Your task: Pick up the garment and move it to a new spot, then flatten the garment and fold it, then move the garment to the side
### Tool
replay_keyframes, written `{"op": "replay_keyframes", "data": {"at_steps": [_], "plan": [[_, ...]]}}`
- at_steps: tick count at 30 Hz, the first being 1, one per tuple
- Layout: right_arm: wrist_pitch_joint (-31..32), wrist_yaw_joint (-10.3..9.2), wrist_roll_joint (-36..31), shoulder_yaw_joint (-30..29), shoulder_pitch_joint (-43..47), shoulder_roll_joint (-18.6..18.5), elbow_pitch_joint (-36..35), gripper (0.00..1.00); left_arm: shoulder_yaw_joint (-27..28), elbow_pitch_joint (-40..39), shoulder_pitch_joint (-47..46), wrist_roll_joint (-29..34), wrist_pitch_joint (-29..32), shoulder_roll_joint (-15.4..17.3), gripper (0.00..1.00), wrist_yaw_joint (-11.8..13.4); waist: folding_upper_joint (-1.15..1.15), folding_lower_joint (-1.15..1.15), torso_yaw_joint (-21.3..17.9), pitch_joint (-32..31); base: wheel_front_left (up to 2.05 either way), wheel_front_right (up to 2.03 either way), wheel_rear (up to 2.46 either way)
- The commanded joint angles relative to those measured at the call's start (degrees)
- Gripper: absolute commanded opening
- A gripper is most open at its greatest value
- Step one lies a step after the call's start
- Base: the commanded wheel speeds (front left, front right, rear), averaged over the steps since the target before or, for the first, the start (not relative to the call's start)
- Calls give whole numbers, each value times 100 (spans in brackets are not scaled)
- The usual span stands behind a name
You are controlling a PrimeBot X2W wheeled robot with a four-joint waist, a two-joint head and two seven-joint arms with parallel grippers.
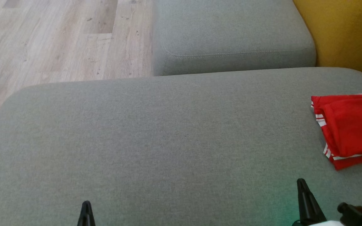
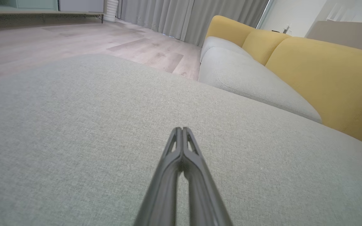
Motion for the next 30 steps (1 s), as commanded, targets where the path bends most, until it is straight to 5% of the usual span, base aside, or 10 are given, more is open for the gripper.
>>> {"op": "replay_keyframes", "data": {"at_steps": [1, 30], "plan": [[23, 4, 163, -21, -269, -76, -146, 0, 89, -133, -274, -146, 20, 52, 0, -26, 0, 0, -2, 5, 0, 0, 0], [432, 9, 2078, -208, -719, -119, -79, 0, 391, 65, -818, -2077, 416, 103, 0, -384, 0, 0, -50, 147, 0, 0, 0]]}}
